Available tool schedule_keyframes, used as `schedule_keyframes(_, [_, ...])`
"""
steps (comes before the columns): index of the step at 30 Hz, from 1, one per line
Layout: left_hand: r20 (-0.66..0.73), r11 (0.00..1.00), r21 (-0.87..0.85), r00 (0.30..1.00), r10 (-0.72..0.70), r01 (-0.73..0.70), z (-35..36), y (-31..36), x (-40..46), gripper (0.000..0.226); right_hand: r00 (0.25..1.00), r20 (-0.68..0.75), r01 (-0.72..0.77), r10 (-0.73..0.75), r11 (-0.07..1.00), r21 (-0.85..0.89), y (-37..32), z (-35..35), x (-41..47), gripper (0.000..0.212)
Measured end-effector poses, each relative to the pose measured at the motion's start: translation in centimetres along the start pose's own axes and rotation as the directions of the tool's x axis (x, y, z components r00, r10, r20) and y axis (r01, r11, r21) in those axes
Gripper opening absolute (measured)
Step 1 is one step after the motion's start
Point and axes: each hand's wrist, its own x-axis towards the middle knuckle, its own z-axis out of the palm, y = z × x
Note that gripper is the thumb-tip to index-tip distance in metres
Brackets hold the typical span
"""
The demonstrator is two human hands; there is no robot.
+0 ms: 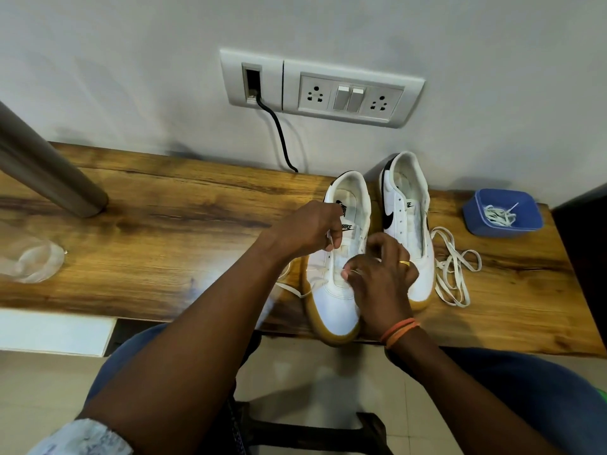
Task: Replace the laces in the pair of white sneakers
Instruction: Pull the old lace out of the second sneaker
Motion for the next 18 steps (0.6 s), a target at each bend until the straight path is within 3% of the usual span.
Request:
schedule_keyframes(6, [0.005, 1.0, 0.015, 1.0, 0.027, -0.027, -0.1, 0.1, -0.1, 0.014, 0.992, -0.045, -0.114, 0.119, 0.988, 0.101, 2.5, -2.0, -0.4, 0.011])
schedule_keyframes(8, [0.002, 1.0, 0.018, 1.0, 0.015, -0.015, 0.0, 0.3, -0.1, 0.014, 0.997, -0.054, -0.049, 0.052, 0.998, 0.041, 2.0, -1.9, -0.6, 0.006])
schedule_keyframes(11, [0.0, 1.0, 0.011, 1.0, 0.016, -0.016, -0.1, 0.3, -0.1, 0.017, 0.996, -0.016, 0.084, -0.084, 0.996, -0.034, 0.7, -1.0, -0.6, 0.028])
schedule_keyframes(13, [-0.005, 1.0, 0.016, 1.0, 0.025, -0.025, -0.1, 0.3, -0.1, 0.014, 0.993, -0.003, 0.116, -0.116, 0.991, -0.068, 0.4, -0.3, -0.2, 0.019])
schedule_keyframes(18, [0.018, 0.999, -0.006, 0.999, 0.048, -0.047, -0.3, 0.2, -0.1, 0.019, 0.993, 0.011, 0.12, -0.121, 0.991, 0.059, 1.0, 0.2, 0.3, 0.009])
